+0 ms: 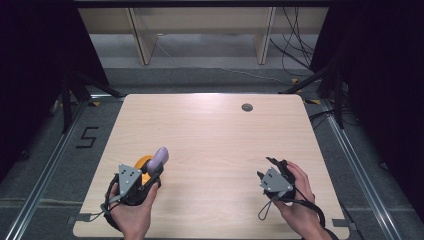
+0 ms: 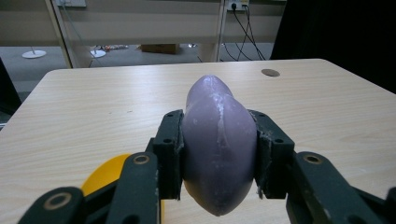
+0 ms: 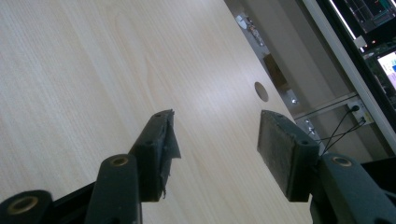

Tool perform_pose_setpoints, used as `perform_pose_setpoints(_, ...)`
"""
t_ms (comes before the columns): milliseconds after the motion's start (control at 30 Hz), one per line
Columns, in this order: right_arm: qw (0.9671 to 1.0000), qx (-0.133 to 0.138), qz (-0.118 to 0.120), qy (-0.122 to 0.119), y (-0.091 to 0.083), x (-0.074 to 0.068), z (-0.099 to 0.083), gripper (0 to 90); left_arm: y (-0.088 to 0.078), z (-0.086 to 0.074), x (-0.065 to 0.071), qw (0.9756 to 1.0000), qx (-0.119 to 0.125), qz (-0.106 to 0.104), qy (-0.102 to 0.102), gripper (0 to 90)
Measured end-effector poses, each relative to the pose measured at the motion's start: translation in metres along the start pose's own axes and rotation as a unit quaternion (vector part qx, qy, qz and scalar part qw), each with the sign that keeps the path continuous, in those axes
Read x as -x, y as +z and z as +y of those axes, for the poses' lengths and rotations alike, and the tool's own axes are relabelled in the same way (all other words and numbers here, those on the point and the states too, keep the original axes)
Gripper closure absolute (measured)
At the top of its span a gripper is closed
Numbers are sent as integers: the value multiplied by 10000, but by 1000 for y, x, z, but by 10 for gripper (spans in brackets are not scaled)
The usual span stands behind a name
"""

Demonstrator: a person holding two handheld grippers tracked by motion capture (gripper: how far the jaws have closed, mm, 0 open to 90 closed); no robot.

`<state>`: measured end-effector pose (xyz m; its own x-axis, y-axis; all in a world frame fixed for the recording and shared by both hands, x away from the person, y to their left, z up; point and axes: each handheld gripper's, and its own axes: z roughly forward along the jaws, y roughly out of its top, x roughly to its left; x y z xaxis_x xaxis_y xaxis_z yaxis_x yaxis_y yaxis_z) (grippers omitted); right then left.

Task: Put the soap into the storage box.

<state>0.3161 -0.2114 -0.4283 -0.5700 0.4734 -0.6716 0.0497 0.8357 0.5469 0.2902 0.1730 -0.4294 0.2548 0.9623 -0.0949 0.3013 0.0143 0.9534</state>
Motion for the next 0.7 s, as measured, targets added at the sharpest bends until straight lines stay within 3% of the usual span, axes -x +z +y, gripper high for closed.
perform_pose_setpoints(400, 10000, 24, -10, 78, 0, -1, 0, 466, -2, -1, -7, 9997, 88, 217, -66, 590)
perform_pose_setpoints(500, 10000, 7, 63, -18, 1, 0, 0, 467, -2, -1, -9, 9995, 96, 278, -81, 590)
perform_pose_setpoints(600, 9999, 49, 39, 142, 0, -2, 0, 467, -3, -2, -11, 9992, 136, 359, -122, 590)
perform_pose_setpoints(700, 9999, 49, -13, 92, 0, -1, 0, 467, -3, -3, -12, 9989, 159, 423, -129, 590)
